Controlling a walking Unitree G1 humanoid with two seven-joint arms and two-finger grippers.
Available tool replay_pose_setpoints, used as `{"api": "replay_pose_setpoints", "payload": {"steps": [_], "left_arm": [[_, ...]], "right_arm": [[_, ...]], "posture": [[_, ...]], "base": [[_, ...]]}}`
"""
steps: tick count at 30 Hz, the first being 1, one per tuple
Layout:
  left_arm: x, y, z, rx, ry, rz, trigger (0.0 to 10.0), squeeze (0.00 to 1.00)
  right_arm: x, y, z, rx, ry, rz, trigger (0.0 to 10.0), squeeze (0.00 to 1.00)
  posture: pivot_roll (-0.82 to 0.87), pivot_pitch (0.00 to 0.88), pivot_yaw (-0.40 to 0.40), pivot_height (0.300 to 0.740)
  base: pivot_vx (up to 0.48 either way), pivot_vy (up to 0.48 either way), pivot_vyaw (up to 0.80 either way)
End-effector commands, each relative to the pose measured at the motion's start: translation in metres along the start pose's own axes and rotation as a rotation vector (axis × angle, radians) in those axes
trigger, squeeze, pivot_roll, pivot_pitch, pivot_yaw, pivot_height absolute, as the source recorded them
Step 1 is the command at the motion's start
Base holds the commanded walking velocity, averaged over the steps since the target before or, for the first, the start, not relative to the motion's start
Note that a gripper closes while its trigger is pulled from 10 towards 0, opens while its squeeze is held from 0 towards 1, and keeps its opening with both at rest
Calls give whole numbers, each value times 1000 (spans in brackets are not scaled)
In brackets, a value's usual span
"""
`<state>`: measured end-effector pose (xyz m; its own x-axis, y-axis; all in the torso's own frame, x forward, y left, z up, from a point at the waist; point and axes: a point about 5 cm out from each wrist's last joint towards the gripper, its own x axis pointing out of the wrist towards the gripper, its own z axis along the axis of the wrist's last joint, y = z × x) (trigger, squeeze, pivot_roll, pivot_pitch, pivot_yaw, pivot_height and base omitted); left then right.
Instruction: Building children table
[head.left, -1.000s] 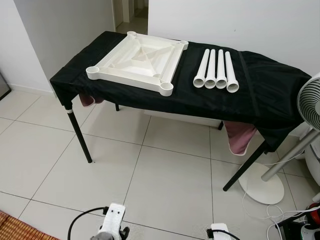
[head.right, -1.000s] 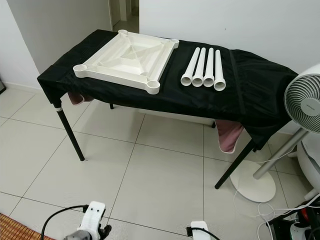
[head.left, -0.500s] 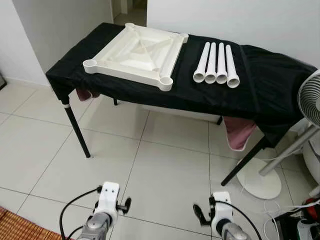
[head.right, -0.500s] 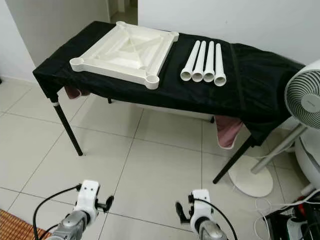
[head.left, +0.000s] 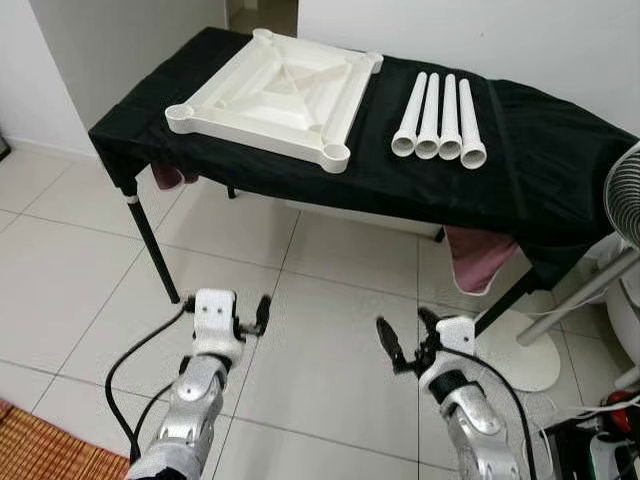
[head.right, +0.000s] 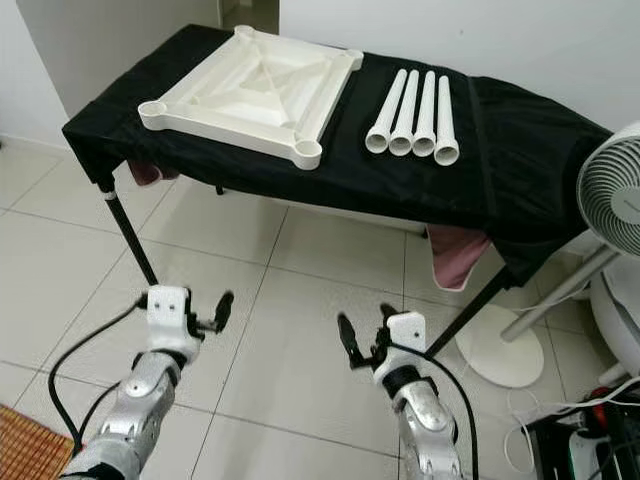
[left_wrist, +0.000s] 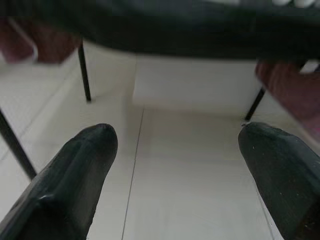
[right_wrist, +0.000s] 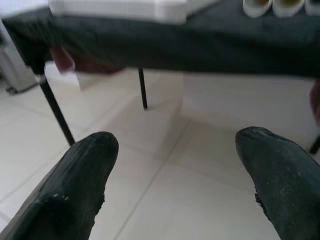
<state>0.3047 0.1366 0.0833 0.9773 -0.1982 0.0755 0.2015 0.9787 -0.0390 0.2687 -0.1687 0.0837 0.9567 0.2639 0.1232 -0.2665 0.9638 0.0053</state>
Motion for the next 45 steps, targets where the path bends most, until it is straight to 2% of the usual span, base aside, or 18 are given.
{"api": "replay_pose_setpoints", "payload": {"steps": [1,2,3,4,5,6,7,9,13,15,16,18,20,22,28,32,39,45], "left_arm": [[-7,-18,-4,-16,25,-352,10000,1000],[-7,-18,4,-17,-5,-336,10000,1000],[-5,-19,12,-17,-38,-306,10000,788],[-5,-19,12,-17,-38,-306,10000,788],[-4,-20,18,-25,-58,-279,10000,565],[-4,-21,23,-37,-67,-258,10000,0],[-3,-20,27,-42,-68,-207,10000,0],[-3,-19,35,-67,-85,-156,10000,0],[-4,-12,50,-27,-154,-120,10000,0],[-4,-12,50,-27,-154,-120,10000,0],[-1,-6,64,-50,-171,-103,10000,0],[1,-3,70,-52,-183,-103,10000,0],[6,1,77,-39,-191,-90,10000,0],[7,0,78,-30,-196,-89,10000,0],[8,-5,78,-42,-180,-99,10000,0],[11,-4,81,-18,-185,-101,10000,0],[14,-1,84,-19,-172,-95,10000,0],[15,-5,84,-20,-168,-105,10000,0]], "right_arm": [[-3,-2,0,14,5,-23,10000,1000],[-3,-2,8,8,-20,-40,10000,1000],[-1,-1,16,-1,-51,-65,10000,1000],[-1,-1,16,-1,-51,-65,10000,1000],[0,0,22,-8,-69,-81,10000,1000],[1,1,27,-9,-86,-90,10000,580],[3,1,32,1,-107,-115,10000,0],[5,0,36,16,-114,-152,10000,0],[5,-5,43,34,-156,-184,10000,0],[5,-5,43,34,-156,-184,10000,0],[8,-10,53,14,-170,-218,10000,0],[11,-11,57,18,-169,-227,10000,0],[16,-12,63,-48,-173,-231,10000,0],[18,-10,66,-96,-177,-216,10000,0],[24,-9,70,-81,-183,-188,10000,0],[28,-9,70,-87,-185,-185,10000,0],[28,-9,71,-91,-175,-191,10000,0],[28,-8,70,-103,-162,-187,10000,0]], "posture": [[46,98,-31,740],[47,97,-29,740],[48,96,-28,740],[48,96,-28,740],[49,101,-29,740],[52,101,-30,740],[52,101,-30,740],[59,95,-27,740],[63,90,-25,740],[63,90,-25,740],[79,77,-36,740],[77,75,-39,740],[78,70,-41,740],[76,64,-41,740],[75,61,-44,740],[76,59,-41,740],[77,59,-43,740],[78,54,-43,740]], "base": [[0,0,0],[0,0,0],[0,0,0],[0,0,0],[0,0,0],[0,0,0],[0,0,0],[0,0,0],[0,0,0],[0,0,0],[0,0,0],[0,0,0],[0,0,0],[0,0,0],[0,0,0],[0,0,0],[0,0,0],[0,0,0]]}}
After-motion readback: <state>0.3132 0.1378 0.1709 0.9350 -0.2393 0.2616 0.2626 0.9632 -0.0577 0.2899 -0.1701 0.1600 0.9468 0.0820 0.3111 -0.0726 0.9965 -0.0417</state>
